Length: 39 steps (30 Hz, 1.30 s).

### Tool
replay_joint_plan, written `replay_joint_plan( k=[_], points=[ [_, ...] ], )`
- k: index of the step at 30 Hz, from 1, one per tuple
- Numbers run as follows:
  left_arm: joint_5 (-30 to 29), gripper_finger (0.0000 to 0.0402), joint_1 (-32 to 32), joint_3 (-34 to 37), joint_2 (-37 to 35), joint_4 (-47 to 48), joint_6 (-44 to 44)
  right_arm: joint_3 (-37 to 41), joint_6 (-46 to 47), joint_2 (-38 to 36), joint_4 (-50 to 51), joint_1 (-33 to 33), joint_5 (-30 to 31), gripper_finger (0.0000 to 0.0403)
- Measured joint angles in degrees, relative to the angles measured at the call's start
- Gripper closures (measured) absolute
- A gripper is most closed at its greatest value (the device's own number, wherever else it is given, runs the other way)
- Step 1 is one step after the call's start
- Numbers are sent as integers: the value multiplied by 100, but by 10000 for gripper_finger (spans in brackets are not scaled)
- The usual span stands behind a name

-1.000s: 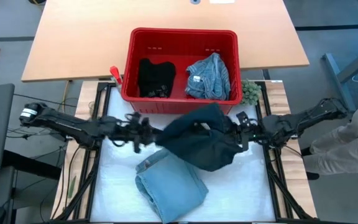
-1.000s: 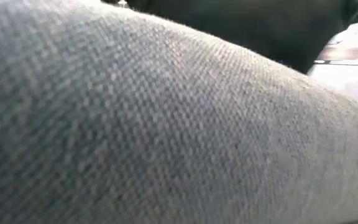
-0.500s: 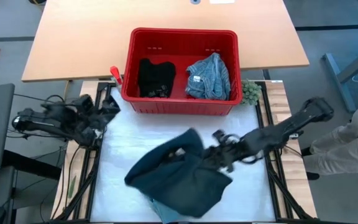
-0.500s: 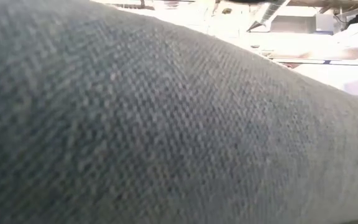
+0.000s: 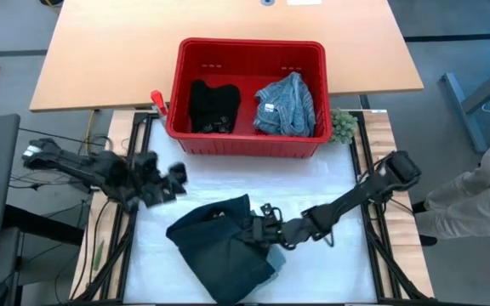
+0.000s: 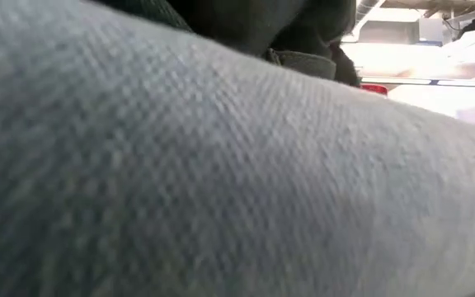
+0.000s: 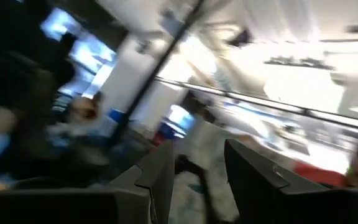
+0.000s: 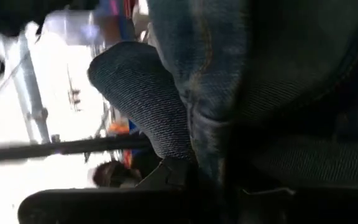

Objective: Fold Laundry from Bin
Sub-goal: Stack the dark blue pants on top of the light blue pants

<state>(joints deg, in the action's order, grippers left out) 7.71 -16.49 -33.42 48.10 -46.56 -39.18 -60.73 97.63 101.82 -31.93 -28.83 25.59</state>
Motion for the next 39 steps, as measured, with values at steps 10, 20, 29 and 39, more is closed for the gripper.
replay_joint_plan(
  k=[10, 20, 29, 39],
  points=[
    [1465, 272, -772, -1211, 1835, 763, 545, -4, 550, 241, 1090, -23, 21, 340],
    [1487, 272, -754, -1369, 1542, 806, 1110, -205, -1261, -1117, 1595, 25, -129, 340],
    [868, 272, -754, -1369, 1094, 814, 1944, -1573, -2167, -1268, 1593, -94, -432, 340],
    [737, 272, -877, -1372, 1093, 563, 2153, -2225, -1539, -752, 2620, -591, -852, 340]
  ],
)
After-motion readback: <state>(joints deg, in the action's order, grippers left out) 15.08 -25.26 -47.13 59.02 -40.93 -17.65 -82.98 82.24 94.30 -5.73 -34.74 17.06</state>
